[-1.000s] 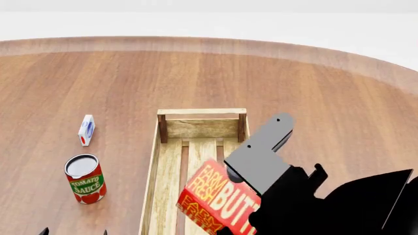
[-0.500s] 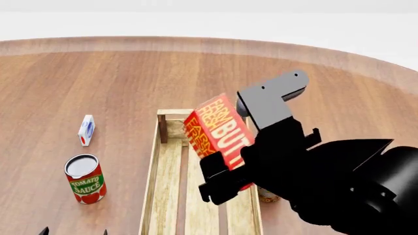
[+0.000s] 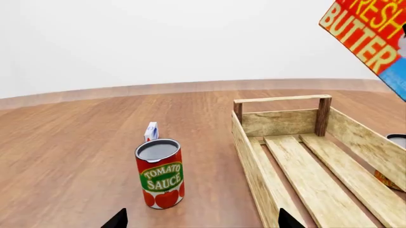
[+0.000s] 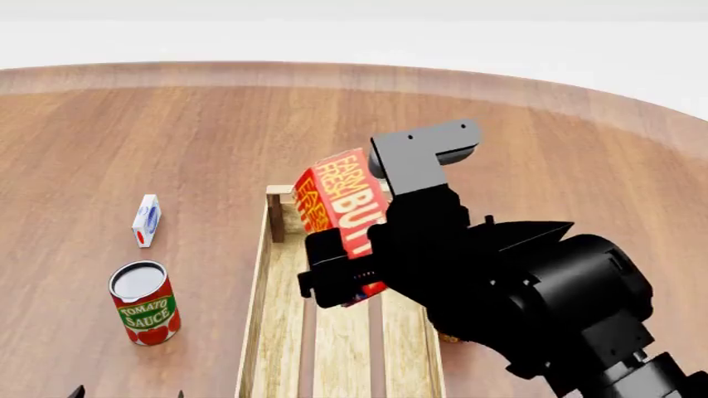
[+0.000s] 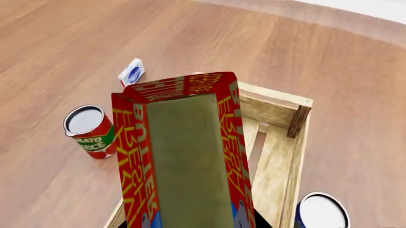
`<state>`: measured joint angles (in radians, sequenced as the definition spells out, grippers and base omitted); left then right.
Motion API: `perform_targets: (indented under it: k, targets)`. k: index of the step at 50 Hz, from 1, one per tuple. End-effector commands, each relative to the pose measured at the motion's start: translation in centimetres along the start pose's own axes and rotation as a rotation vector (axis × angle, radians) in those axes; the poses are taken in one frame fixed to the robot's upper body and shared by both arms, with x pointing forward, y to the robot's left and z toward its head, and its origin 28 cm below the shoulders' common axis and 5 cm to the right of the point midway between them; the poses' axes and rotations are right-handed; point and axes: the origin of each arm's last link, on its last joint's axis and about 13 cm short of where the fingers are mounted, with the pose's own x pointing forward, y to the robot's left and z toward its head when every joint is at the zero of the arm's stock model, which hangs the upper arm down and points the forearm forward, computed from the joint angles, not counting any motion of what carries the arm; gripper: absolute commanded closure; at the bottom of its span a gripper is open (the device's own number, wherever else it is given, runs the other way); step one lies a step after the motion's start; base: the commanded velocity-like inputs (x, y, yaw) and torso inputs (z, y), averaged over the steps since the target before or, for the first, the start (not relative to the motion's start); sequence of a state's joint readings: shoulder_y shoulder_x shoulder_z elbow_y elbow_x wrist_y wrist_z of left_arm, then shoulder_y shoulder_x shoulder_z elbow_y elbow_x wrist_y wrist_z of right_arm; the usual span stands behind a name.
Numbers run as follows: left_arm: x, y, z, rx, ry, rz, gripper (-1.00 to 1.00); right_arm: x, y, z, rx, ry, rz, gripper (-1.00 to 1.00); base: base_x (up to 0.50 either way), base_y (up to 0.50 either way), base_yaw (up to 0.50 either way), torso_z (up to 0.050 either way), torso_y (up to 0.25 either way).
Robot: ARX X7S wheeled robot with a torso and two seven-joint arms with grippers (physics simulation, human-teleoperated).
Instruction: Pick up the butter and put it in the tray.
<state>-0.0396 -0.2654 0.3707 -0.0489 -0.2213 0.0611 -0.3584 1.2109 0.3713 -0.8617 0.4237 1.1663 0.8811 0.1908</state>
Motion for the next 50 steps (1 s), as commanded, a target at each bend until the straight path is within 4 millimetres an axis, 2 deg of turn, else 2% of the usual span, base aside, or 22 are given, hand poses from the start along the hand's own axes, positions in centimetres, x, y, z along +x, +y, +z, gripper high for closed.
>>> perform_targets:
  k: [1, 13, 50]
  targets:
    - [0.0, 0.0, 0.0, 0.0, 0.001, -0.003, -1.0, 2.3, 0.0, 0.8, 0.024, 0.009, -0.041, 1.0, 0.0, 0.0, 0.0, 0.0, 0.0]
    - [-0.1, 0.0, 0.0, -0.002, -0.001, -0.002, -1.0, 4.5, 0.1, -1.5, 0.007, 0.117, -0.052, 1.0, 0.0, 0.0, 0.0, 0.001, 0.001]
    - [-0.1, 0.0, 0.2, -0.002, -0.006, -0.007, -1.0, 6.3, 0.8, -4.4, -0.064, 0.294, -0.001, 1.0, 0.0, 0.0, 0.0, 0.0, 0.001]
